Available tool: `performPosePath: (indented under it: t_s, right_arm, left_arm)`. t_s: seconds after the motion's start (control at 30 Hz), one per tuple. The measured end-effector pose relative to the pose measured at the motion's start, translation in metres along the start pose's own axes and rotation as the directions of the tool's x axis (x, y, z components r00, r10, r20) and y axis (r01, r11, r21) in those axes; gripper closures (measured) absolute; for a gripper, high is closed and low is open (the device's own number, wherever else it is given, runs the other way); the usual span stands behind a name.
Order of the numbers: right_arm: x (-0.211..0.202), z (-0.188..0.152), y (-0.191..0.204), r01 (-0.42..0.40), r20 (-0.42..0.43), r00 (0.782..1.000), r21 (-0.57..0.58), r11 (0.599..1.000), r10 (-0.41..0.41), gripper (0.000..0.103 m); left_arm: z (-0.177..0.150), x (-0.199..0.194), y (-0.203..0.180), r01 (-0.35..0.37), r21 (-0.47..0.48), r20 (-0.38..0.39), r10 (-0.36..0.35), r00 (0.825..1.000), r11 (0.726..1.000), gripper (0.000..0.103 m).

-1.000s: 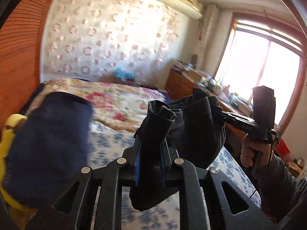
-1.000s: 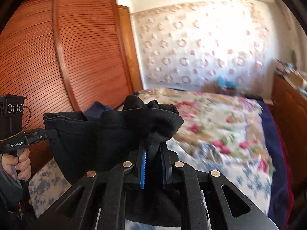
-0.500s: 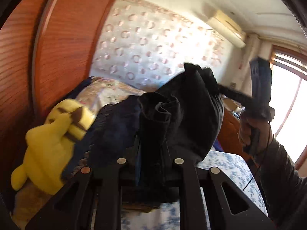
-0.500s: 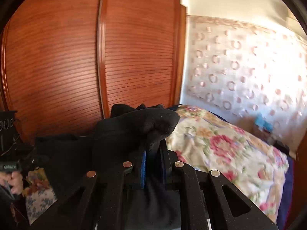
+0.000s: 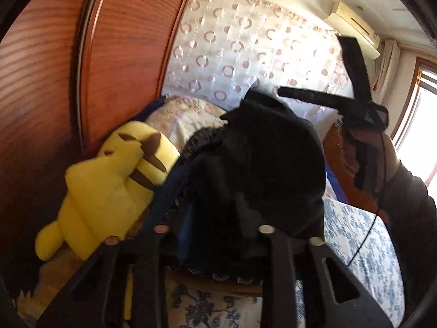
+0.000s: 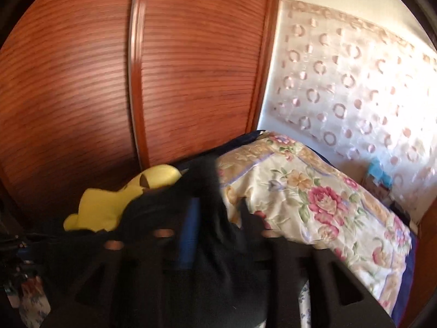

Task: Fold small clothes
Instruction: 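Carry the shirt with both grippers onto the navy cloth beside the wardrobe, then open both grippers and release the shirt on the stack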

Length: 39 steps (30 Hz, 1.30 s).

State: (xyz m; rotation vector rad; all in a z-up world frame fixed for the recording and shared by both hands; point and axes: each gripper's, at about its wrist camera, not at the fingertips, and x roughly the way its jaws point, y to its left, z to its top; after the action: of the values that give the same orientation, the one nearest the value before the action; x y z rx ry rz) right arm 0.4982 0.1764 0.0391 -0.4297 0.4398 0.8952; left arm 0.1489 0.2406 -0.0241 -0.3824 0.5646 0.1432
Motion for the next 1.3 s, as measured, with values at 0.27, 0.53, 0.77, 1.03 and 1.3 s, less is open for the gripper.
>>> performPosePath:
  t_s: [0.27,0.53,0.77,1.03,1.3]
  right_arm:
    - [-0.021,-0.038,0.022,-0.078,0.005,0.997,0.003,0.997,0.078,0.035]
    - [0.013,-0.06,0.004,-0.069,-0.041,0.997,0.048,0.996,0.071,0.035]
    - [0.025,-0.063,0.0,-0.073,-0.036,0.996,0.11,0.991,0.078,0.035]
    - [-0.049,-0.087,0.027,-0.027,0.013,1.0,0.153,0.988,0.025,0.034]
    - [-0.141,-0.13,0.056,0.006,0.048,0.999,0.203,0.979,-0.016,0.029]
  left_arm:
    - [0.011,0.006,-0.019,0.024,0.096,0.019,-0.026,0.999,0.995,0.021]
    - [-0.006,0.054,-0.022,-0.037,0.141,-0.109,0.052,0.993,0.989,0.021]
    - [-0.004,0.048,-0.031,-0.062,0.168,-0.091,0.078,0.993,0.984,0.021]
    - [-0.002,0.02,-0.049,-0.058,0.219,-0.04,0.069,0.997,0.974,0.02]
    - [-0.015,-0.009,-0.084,-0.036,0.288,-0.004,0.038,0.999,0.957,0.013]
